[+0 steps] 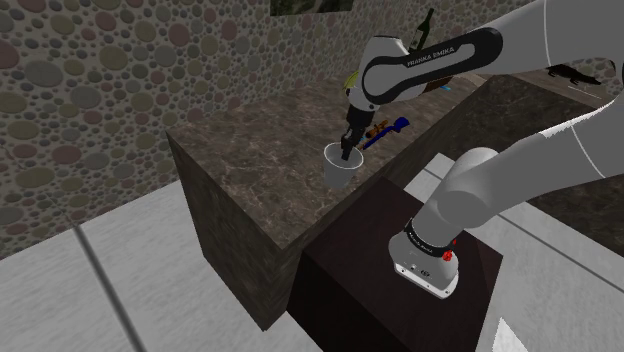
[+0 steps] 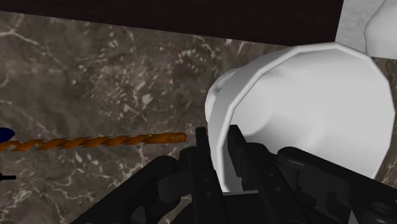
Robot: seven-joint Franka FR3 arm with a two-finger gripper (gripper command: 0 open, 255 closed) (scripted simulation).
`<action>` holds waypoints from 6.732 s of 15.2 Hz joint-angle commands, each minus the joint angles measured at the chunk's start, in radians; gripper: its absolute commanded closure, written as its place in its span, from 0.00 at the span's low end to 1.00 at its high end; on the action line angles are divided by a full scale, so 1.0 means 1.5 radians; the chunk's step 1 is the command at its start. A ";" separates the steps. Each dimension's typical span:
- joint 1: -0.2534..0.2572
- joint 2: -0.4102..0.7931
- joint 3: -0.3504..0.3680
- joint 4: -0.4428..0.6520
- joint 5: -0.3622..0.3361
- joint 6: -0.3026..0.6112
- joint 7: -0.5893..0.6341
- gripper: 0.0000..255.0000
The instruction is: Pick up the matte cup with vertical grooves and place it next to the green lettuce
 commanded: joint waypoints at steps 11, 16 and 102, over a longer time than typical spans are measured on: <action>-0.003 -0.031 0.005 0.026 -0.005 -0.057 0.010 1.00; -0.005 -0.056 0.009 0.056 -0.008 -0.111 0.018 1.00; -0.263 0.701 -0.312 0.877 0.177 -0.304 -0.587 1.00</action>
